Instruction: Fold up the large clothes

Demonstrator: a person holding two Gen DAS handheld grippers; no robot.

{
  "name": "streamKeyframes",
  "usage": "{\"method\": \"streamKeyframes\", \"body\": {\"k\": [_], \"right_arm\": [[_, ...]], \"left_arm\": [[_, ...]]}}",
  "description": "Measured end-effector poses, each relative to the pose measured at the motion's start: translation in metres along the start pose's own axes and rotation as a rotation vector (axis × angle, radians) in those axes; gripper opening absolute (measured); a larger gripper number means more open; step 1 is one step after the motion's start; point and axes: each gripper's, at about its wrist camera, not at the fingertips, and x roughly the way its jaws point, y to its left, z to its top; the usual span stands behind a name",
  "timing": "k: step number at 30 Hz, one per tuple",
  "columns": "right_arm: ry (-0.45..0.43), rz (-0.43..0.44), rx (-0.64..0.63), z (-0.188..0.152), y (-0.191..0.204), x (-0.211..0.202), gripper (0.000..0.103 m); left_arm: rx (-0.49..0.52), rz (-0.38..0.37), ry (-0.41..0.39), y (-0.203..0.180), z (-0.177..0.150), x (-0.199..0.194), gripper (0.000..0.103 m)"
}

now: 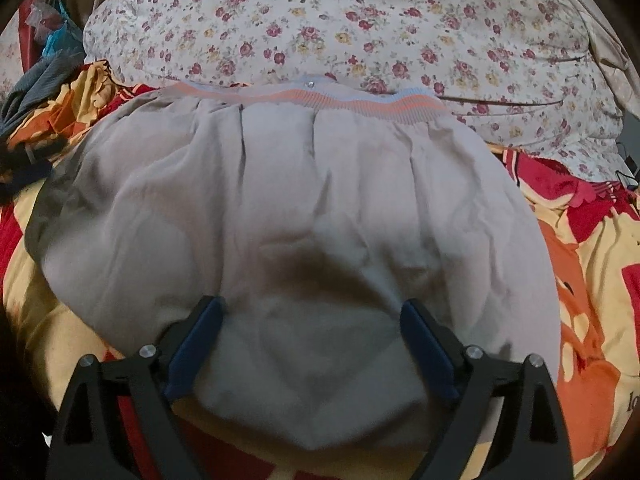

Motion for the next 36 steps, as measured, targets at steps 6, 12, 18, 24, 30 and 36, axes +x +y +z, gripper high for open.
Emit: {"method": "streamKeyframes", "body": {"k": [6, 12, 18, 24, 30, 36], "right_arm": [[-0.012, -0.004, 0.000, 0.000, 0.002, 0.005, 0.098], [-0.014, 0.006, -0.004, 0.000, 0.001, 0.005, 0.098], [-0.015, 0.007, -0.010, 0.001, 0.000, 0.006, 0.099], [-0.015, 0.003, -0.010, 0.002, 0.000, 0.007, 0.100], [-0.019, 0.004, -0.010, 0.001, 0.001, 0.008, 0.100], [-0.017, 0.027, -0.015, 0.003, -0.002, 0.002, 0.098]], "left_arm": [[-0.114, -0.190, 0.276, 0.040, 0.021, 0.059, 0.058], [0.012, -0.287, 0.433, 0.028, 0.019, 0.105, 0.060], [-0.023, -0.456, 0.438, 0.043, 0.029, 0.117, 0.059], [0.075, -0.556, 0.466, 0.021, 0.027, 0.110, 0.034], [0.102, -0.442, 0.458, 0.022, 0.029, 0.127, 0.030], [0.103, -0.574, 0.404, 0.008, 0.035, 0.101, 0.005]]}}
